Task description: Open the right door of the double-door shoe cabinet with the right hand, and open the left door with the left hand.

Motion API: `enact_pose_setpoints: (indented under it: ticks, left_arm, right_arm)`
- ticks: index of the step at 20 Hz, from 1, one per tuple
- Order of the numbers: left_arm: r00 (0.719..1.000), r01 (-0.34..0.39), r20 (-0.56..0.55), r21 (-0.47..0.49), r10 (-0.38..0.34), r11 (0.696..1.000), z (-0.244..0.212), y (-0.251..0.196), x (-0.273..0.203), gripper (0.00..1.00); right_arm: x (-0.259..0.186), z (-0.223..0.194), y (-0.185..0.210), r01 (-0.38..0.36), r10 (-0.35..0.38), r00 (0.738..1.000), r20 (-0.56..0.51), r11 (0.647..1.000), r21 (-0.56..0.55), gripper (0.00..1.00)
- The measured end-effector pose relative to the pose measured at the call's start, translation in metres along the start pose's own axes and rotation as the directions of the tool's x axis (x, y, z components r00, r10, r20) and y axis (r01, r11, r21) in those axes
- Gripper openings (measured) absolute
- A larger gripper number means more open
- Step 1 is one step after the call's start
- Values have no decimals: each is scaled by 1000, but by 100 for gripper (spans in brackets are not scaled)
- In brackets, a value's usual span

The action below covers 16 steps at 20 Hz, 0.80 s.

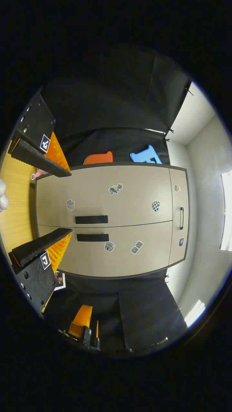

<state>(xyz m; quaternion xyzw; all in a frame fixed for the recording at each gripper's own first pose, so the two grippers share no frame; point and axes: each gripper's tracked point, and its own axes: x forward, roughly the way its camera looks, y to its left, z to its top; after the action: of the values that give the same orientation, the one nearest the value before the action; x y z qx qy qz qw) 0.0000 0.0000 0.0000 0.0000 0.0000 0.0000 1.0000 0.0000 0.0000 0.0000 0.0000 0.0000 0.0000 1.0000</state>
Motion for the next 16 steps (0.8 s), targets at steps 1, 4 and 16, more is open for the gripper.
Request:
enact_pose_setpoints:
  ticks: [1, 4, 16]
  left_arm:
    - [1000, 2, -2, -6, -2, 1000, 0, 0, -1, 95]
    - [1000, -3, 0, -3, 3, 1000, 1, 4, 2, 95]
    - [999, -45, -31, -8, 45, 999, -13, 30, -17, 95]
  right_arm:
    - [1, 1, 1, -1, 1, 1000, 3, 1000, -3, 100]
    - [4, 1, 3, -1, 1, 1000, 3, 1000, -13, 100]
    - [88, -12, 61, -45, 44, 999, -22, 999, -30, 100]
